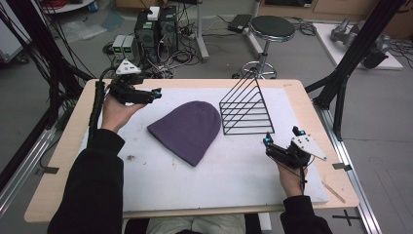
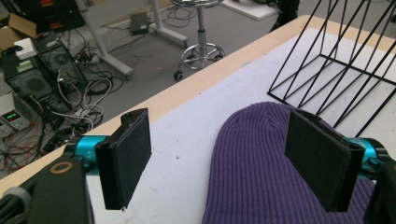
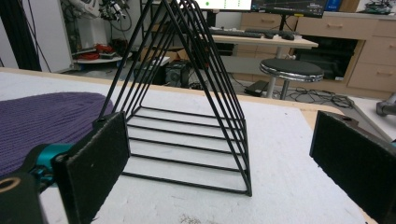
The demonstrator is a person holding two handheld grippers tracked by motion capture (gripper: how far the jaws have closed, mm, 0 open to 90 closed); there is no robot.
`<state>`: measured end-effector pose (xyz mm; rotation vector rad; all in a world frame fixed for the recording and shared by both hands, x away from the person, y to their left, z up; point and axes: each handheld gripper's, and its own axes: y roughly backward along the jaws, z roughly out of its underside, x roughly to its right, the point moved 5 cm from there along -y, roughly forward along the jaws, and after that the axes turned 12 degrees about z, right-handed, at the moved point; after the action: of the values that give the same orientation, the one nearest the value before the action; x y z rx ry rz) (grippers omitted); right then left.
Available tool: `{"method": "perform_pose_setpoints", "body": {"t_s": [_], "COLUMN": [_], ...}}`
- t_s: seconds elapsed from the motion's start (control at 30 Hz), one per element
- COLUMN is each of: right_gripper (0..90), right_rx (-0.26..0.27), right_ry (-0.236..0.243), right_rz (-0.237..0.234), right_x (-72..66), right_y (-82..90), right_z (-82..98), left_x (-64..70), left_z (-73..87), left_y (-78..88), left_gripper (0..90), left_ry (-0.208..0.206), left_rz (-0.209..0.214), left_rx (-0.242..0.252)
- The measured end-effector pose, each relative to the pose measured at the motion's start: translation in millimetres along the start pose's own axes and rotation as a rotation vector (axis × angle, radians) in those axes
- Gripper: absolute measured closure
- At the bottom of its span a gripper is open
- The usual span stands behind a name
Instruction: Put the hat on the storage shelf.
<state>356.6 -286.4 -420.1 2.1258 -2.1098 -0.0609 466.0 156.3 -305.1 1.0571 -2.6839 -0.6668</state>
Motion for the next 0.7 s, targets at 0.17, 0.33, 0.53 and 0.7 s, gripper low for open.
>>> {"method": "perform_pose_setpoints", "body": {"t_s": [0.17, 0.33, 0.53, 0.7], "right_gripper": [4.0, 4.0, 4.0, 4.0], "right_rx": [0.0, -0.001, 0.007, 0.006], "right_ry": [0.001, 0.0, 0.019, 0.033], "right_rz": [-0.001, -0.003, -0.008, -0.012], "right_x": [-0.2, -0.8, -3.9, -5.8], "right_y": [-0.2, 0.1, 0.9, 0.8], "right_z": [0.0, 0.0, -0.9, -0.8], "left_x": [-0.8, -0.5, -4.1, -9.2], "left_z": [-9.0, -17.0, -21.1, -21.1], "left_y": [-20.8, -40.3, -66.1, -91.8], "left_gripper": [24.2, 23.9, 23.8, 23.2], "left_ry": [-0.027, -0.033, -0.044, -0.048], "left_rz": [0.031, 0.068, 0.08, 0.075], "left_rx": [-0.039, -0.053, -0.122, -0.184]}}
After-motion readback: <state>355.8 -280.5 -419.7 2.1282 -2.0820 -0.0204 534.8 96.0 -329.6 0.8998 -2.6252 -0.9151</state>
